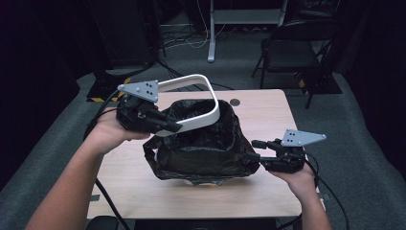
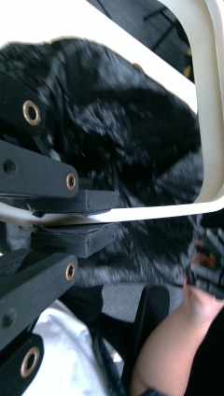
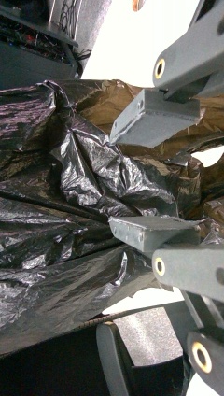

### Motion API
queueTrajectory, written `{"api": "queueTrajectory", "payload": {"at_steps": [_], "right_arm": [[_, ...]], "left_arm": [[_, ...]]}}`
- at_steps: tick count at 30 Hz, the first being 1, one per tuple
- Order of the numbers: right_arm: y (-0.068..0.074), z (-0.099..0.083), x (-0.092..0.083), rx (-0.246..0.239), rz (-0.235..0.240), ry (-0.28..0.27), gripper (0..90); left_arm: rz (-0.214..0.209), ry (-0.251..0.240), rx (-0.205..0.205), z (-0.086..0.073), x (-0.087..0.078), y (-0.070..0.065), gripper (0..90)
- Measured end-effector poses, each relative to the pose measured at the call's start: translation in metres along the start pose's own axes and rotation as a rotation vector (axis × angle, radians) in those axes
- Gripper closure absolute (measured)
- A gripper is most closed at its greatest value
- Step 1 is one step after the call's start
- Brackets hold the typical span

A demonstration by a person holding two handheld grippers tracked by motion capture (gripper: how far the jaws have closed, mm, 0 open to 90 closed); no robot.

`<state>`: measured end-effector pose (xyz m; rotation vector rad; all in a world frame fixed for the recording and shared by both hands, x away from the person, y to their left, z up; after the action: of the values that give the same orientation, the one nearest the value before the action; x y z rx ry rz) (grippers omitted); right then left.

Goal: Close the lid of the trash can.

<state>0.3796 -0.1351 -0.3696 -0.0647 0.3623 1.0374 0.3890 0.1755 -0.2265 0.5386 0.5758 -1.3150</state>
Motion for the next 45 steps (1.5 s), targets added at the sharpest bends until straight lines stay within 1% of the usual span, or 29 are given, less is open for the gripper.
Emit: {"api": "queueTrajectory", "payload": {"at_steps": [5, 7, 9, 11, 15, 17, 19, 21, 23, 24, 25, 26, 29, 30, 31, 32, 33, 35, 36, 37, 38, 41, 42, 45], "right_arm": [[0.000, 0.006, -0.001, -0.001, -0.010, 0.002, 52.2], [-0.001, 0.009, -0.003, -0.002, -0.019, -0.003, 52.2], [-0.002, 0.014, -0.005, 0.002, -0.019, -0.017, 52.2], [-0.003, 0.018, -0.005, 0.003, -0.020, -0.018, 52.2], [-0.005, 0.028, -0.006, -0.019, -0.028, -0.007, 52.1], [-0.007, 0.033, -0.006, -0.024, -0.040, -0.001, 52.1], [-0.010, 0.036, -0.005, -0.023, -0.047, 0.002, 52.1], [-0.014, 0.040, -0.004, -0.015, -0.038, 0.001, 52.1], [-0.017, 0.045, -0.002, -0.011, -0.037, 0.005, 52.1], [-0.018, 0.048, -0.002, -0.006, -0.037, 0.004, 52.1], [-0.020, 0.052, -0.002, -0.010, -0.040, 0.001, 52.1], [-0.022, 0.056, -0.001, -0.009, -0.047, -0.001, 52.1], [-0.027, 0.069, 0.001, -0.028, -0.062, -0.003, 52.0], [-0.028, 0.074, 0.001, -0.035, -0.066, -0.005, 52.1], [-0.029, 0.078, 0.002, -0.041, -0.070, -0.005, 52.0], [-0.029, 0.083, 0.003, -0.048, -0.072, -0.007, 52.0], [-0.030, 0.087, 0.004, -0.058, -0.072, -0.008, 52.1], [-0.030, 0.095, 0.007, -0.073, -0.075, -0.012, 52.1], [-0.029, 0.099, 0.008, -0.077, -0.073, -0.012, 52.0], [-0.029, 0.103, 0.009, -0.083, -0.072, -0.013, 52.1], [-0.029, 0.107, 0.010, -0.089, -0.070, -0.015, 52.1], [-0.027, 0.120, 0.012, -0.103, -0.059, -0.023, 52.1], [-0.026, 0.124, 0.013, -0.100, -0.052, -0.028, 52.1], [-0.024, 0.133, 0.016, -0.101, -0.038, -0.039, 52.1]], "left_arm": [[-0.036, 0.008, 0.064, 0.007, 0.007, -0.010, 83.8], [-0.052, 0.007, 0.079, 0.009, 0.010, -0.013, 83.9], [-0.070, 0.013, 0.094, 0.011, 0.011, -0.015, 83.9], [-0.085, 0.021, 0.110, 0.012, 0.012, -0.017, 83.9], [-0.115, 0.028, 0.140, 0.013, 0.015, -0.023, 83.9], [-0.128, 0.025, 0.144, 0.013, 0.016, -0.025, 83.9], [-0.132, 0.030, 0.150, 0.012, 0.017, -0.026, 84.0], [-0.142, 0.032, 0.160, 0.012, 0.019, -0.027, 84.0], [-0.154, 0.036, 0.153, 0.011, 0.020, -0.028, 84.0], [-0.162, 0.041, 0.156, 0.010, 0.022, -0.029, 84.1], [-0.169, 0.052, 0.158, 0.009, 0.023, -0.030, 84.1], [-0.163, 0.065, 0.167, 0.008, 0.025, -0.031, 84.2], [-0.159, 0.083, 0.166, 0.004, 0.029, -0.031, 84.3], [-0.165, 0.086, 0.167, 0.003, 0.029, -0.030, 84.3], [-0.167, 0.087, 0.171, 0.003, 0.030, -0.029, 84.3], [-0.166, 0.082, 0.163, 0.002, 0.030, -0.029, 84.3], [-0.171, 0.079, 0.171, 0.002, 0.030, -0.027, 84.2], [-0.177, 0.066, 0.159, 0.001, 0.030, -0.026, 84.0], [-0.174, 0.065, 0.170, 0.001, 0.030, -0.025, 83.7], [-0.160, 0.060, 0.169, 0.001, 0.029, -0.024, 81.4], [-0.156, 0.056, 0.155, 0.000, 0.029, -0.024, 78.7], [-0.123, 0.049, 0.150, -0.004, 0.025, -0.024, 74.6], [-0.120, 0.047, 0.148, -0.006, 0.023, -0.024, 73.5], [-0.108, 0.035, 0.139, -0.011, 0.019, -0.024, 73.5]]}}
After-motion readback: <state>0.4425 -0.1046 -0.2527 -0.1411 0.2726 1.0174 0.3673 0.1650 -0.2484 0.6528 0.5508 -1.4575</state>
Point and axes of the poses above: each handheld gripper's, and its own axes: x roughly forward along the jaws, z roughly out of its top, y roughly to its left, the point moved 5 cm from there along x, roughly forward along the jaws, and after that the axes turned 2 degrees about x, right-handed, at the moved point
